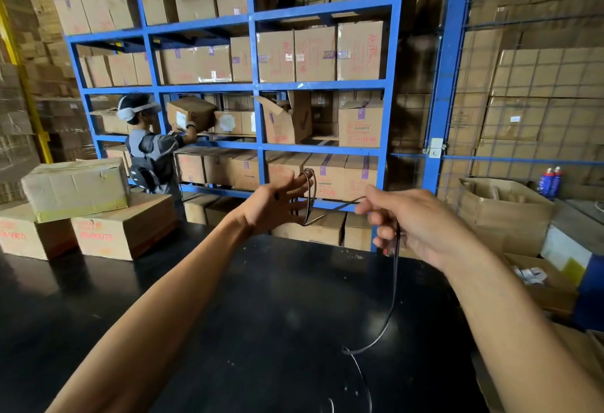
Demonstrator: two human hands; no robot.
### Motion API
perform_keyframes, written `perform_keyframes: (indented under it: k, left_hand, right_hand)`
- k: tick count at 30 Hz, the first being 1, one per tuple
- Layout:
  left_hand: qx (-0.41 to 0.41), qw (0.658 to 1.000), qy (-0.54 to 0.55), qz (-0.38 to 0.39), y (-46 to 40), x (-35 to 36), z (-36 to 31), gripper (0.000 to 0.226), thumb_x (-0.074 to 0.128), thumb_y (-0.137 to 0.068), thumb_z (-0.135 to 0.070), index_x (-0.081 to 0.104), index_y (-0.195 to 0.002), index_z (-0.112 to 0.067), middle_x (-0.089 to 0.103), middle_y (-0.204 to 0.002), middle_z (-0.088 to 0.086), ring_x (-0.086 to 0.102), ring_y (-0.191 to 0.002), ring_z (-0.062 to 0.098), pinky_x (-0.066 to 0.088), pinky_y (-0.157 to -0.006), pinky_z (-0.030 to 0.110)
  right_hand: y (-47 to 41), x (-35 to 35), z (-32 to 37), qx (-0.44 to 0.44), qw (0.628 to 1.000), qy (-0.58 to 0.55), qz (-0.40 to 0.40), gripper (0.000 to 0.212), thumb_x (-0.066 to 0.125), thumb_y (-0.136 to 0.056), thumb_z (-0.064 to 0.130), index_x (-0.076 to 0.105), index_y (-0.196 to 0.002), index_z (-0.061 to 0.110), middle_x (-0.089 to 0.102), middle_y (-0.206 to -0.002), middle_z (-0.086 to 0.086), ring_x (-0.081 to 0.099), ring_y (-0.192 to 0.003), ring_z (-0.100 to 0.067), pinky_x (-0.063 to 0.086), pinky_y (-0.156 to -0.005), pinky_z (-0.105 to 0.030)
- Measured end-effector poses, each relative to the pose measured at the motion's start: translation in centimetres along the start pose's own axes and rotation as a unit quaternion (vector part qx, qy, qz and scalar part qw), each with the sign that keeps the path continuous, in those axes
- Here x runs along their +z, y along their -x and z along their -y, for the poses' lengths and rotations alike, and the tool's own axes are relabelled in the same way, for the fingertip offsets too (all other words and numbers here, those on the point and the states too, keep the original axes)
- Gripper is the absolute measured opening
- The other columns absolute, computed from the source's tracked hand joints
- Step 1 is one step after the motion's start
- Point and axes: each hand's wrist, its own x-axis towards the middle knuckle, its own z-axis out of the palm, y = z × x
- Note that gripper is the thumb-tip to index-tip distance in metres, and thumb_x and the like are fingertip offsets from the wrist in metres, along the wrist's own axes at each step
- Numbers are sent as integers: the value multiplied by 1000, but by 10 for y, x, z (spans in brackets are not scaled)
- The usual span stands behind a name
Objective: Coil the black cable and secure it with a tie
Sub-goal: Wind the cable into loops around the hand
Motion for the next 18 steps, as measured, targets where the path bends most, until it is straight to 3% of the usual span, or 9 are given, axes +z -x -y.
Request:
perform_keyframes:
  k: [1,3,5,6,8,11,15,18]
  left_hand:
    - [-2,1000,-28,4,1,3,0,55,42,-101,-51,45,-151,-28,42,-158,-5,38,-146,31,42,-105,46]
    - [3,997,-74,10,3,6,-1,61,41,-101,-52,35,-156,-27,32,-163,-3,31,-150,32,36,-108,45]
    - [18,995,-94,5,5,5,-5,65,40,-99,-54,32,-157,-26,29,-166,-1,29,-151,29,32,-111,46]
    - [25,995,-95,-2,6,2,-8,67,41,-97,-56,32,-157,-26,28,-166,-1,28,-151,27,30,-114,47]
    - [36,996,-83,-21,8,-6,-13,69,43,-96,-57,32,-157,-26,28,-166,-1,29,-150,25,25,-118,52]
    - [47,996,-66,-42,7,-18,-18,67,41,-100,-55,32,-158,-24,29,-166,2,30,-151,28,26,-119,53]
    - [44,997,-27,-61,5,-27,-21,61,39,-102,-52,37,-156,-24,29,-166,3,29,-151,31,24,-119,56]
    - [39,996,-22,-72,3,-29,-18,59,38,-103,-51,39,-155,-24,31,-165,2,30,-151,32,24,-119,57]
  right_hand:
    - [-4,-2,6,24,1000,16,-11,41,62,-100,36,81,-78,7,56,-58,3,47,-45,-9,49,-45,-25]
    - [-13,-7,8,14,982,172,-76,42,58,-101,42,81,-82,13,56,-68,7,47,-53,-6,41,-48,-23]
    - [-19,-8,2,-49,921,360,-138,33,60,-98,46,75,-102,17,64,-92,11,60,-77,-9,48,-62,-25]
    - [-20,-7,-2,-64,899,408,-148,32,67,-94,47,69,-113,21,64,-107,10,63,-94,-13,51,-71,-28]
    - [-19,-5,-15,-93,884,436,-138,32,79,-85,41,63,-109,28,62,-118,7,62,-108,-18,49,-75,-29]
    - [-21,-4,-32,-145,846,487,-161,15,78,-87,38,72,-90,25,73,-101,3,67,-95,-19,49,-71,-30]
    - [-22,-1,-45,-144,815,540,-151,50,59,-96,56,65,-65,17,62,-57,4,61,-57,-13,39,-51,-25]
    - [-22,5,-49,-133,865,478,-75,50,52,-99,56,74,-75,18,72,-69,2,67,-69,-12,51,-63,-31]
